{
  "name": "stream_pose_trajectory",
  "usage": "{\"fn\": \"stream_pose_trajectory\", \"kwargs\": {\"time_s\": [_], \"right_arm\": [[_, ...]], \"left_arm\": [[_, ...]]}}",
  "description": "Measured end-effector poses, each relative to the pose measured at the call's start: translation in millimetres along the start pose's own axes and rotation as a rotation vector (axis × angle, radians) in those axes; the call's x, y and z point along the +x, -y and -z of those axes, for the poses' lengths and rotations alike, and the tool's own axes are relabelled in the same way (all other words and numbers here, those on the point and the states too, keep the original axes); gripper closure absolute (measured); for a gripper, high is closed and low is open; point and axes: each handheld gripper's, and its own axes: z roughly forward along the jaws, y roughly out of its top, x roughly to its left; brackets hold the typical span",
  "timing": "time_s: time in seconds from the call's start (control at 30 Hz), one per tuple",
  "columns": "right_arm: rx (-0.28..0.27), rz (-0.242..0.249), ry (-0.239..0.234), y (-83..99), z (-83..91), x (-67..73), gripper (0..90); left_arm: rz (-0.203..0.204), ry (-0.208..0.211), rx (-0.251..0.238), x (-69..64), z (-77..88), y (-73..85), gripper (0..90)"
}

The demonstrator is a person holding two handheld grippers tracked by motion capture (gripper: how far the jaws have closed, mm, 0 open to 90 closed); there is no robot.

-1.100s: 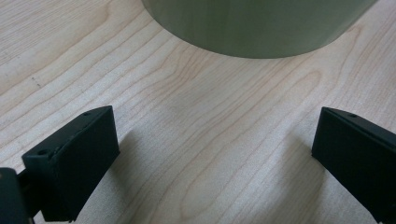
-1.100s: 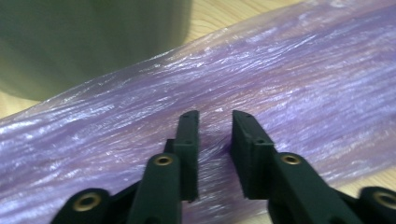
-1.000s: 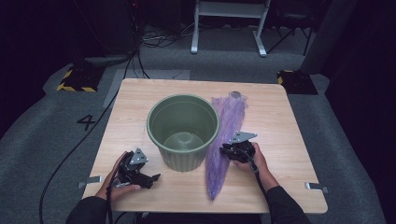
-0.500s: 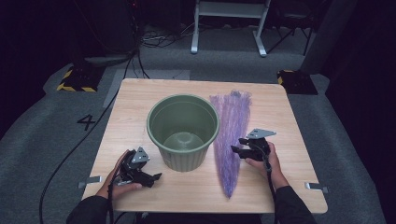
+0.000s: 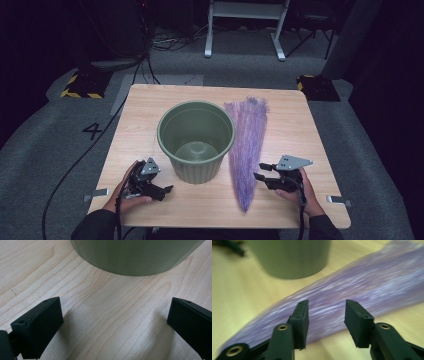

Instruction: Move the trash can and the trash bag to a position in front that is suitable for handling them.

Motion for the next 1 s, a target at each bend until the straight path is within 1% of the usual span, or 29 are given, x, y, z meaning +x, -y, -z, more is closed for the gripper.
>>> {"fn": "stream_pose_trajectory", "kwargs": {"time_s": [0.03,0.07,0.1,0.13,0.2,0.23,0.27,0.3,0.37,0.43,0.5,0.53,0.57,0.6,0.63,0.73,0.77,0.8,0.87,0.93,0.97,1.0], "right_arm": [[0.005,0.005,-0.037,3.1,0.6,4.5,60.2],[0.046,0.050,-0.073,9.1,-1.2,17.2,65.0],[0.046,0.050,-0.073,9.1,-1.2,17.2,65.0],[0.053,0.064,-0.104,10.9,-2.2,22.2,66.8],[0.055,0.073,-0.151,12.1,-6.0,30.0,69.7],[0.054,0.073,-0.193,12.1,-10.4,35.2,71.0],[0.064,0.090,-0.216,11.7,-14.4,40.4,71.3],[0.080,0.115,-0.224,10.8,-18.3,45.9,71.2],[0.091,0.138,-0.247,8.0,-24.5,54.6,71.3],[0.099,0.153,-0.257,5.1,-29.3,60.9,71.3],[0.088,0.137,-0.266,3.1,-34.6,64.6,71.6],[0.088,0.141,-0.272,2.2,-37.5,66.9,71.5],[0.091,0.147,-0.267,1.4,-40.1,68.7,71.4],[0.100,0.149,-0.258,-1.4,-47.7,72.3,71.4],[0.100,0.149,-0.258,-1.4,-47.7,72.3,71.4],[0.097,0.143,-0.248,-7.3,-59.8,75.9,71.0],[0.083,0.147,-0.247,-11.8,-67.7,78.8,69.7],[0.083,0.147,-0.247,-11.8,-67.7,78.8,69.7],[0.084,0.157,-0.240,-14.9,-74.1,80.6,69.4],[0.083,0.155,-0.239,-17.2,-78.6,81.0,68.6],[0.085,0.157,-0.228,-18.9,-81.1,80.9,66.3],[0.077,0.160,-0.230,-23.6,-84.9,80.0,55.4]], "left_arm": [[0.000,0.000,0.000,0.0,0.0,0.0,0.0],[0.000,0.000,0.000,0.0,0.0,0.0,0.0],[0.000,0.000,0.000,0.0,0.0,0.0,0.0],[0.000,0.000,0.000,0.0,0.0,0.0,0.0],[0.000,0.000,0.000,0.0,0.0,0.0,0.0],[0.000,0.000,0.000,0.0,0.0,0.0,0.0],[0.000,0.000,0.000,0.0,0.0,0.0,0.0],[0.000,0.000,0.000,0.0,0.0,0.0,0.0],[0.000,0.000,0.000,0.0,0.0,0.0,0.0],[0.000,0.000,0.000,0.0,0.0,0.0,0.0],[0.000,0.000,0.000,0.0,0.0,0.0,0.0],[-0.001,0.000,0.000,0.0,-0.1,-0.1,0.0],[-0.005,0.001,0.001,0.2,0.0,-0.2,0.0],[-0.004,0.001,0.001,0.1,-0.2,-0.3,0.0],[-0.004,0.001,0.002,-0.1,-0.3,-0.6,0.0],[-0.006,0.003,0.001,-0.4,-1.4,-1.7,0.0],[-0.007,0.005,0.002,-0.8,-2.1,-2.4,0.0],[-0.007,0.005,0.002,-0.8,-2.1,-2.4,0.0],[-0.010,0.006,0.001,-1.1,-2.9,-3.5,0.0],[-0.012,0.009,0.001,-1.2,-4.0,-4.4,0.0],[-0.018,0.012,-0.001,-0.7,-5.0,-5.3,0.0],[-0.019,0.015,0.000,0.2,-7.4,-8.0,0.0]]}}
